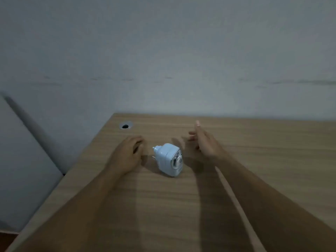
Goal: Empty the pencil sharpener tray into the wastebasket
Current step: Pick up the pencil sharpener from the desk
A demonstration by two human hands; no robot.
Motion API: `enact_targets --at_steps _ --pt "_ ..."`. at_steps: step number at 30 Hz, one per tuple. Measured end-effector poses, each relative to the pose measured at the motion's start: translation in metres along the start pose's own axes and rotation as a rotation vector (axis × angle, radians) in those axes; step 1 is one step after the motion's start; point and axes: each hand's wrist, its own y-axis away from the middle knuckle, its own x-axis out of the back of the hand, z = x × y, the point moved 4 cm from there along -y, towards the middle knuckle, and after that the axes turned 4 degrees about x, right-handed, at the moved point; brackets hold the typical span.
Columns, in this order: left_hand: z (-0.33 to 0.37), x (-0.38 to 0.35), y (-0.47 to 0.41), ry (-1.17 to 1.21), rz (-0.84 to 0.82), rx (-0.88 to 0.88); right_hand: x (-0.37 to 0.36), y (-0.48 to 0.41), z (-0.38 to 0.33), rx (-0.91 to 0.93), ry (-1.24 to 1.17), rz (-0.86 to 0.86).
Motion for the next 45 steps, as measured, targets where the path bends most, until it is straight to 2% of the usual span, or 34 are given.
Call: enact_targets --at_steps 2,4,6,10,14,20,24,31,39,45 --pt "0.002 0.009 0.021 0.013 0.014 0.015 -0.005 0.033 0.003 -0.072 -0.182 0.041" --pt "0.013 0.017 0.044 0.018 -0.002 0.026 -0.009 0.071 0.004 0.004 -0.202 0.078" --pt "0.023 0.023 0.059 0.069 0.018 0.038 -0.016 0.099 -0.003 0.128 -0.158 0.037" --pt "0.033 0.017 0.074 0.318 -0.058 0.034 -0.029 0.118 -0.007 0.231 -0.023 -0.101" --pt "0.038 0.015 0.079 0.378 -0.173 -0.03 -0.031 0.115 -0.009 0.276 0.075 -0.098" --pt "0.051 0.02 0.076 0.427 -0.232 -0.037 -0.034 0.099 -0.006 0.289 0.207 -0.082" --pt "0.054 0.019 0.073 0.486 -0.287 -0.038 -0.034 0.092 -0.005 0.316 0.206 -0.095" --pt "0.047 0.031 0.086 0.56 -0.209 -0.01 -0.048 0.102 -0.019 0.387 0.125 -0.121" --pt "-0.01 0.076 0.127 0.66 -0.108 0.138 -0.116 0.113 -0.057 0.487 0.037 -0.24" --pt "-0.061 0.117 0.165 0.527 -0.119 0.219 -0.173 0.126 -0.087 0.581 0.057 -0.399"
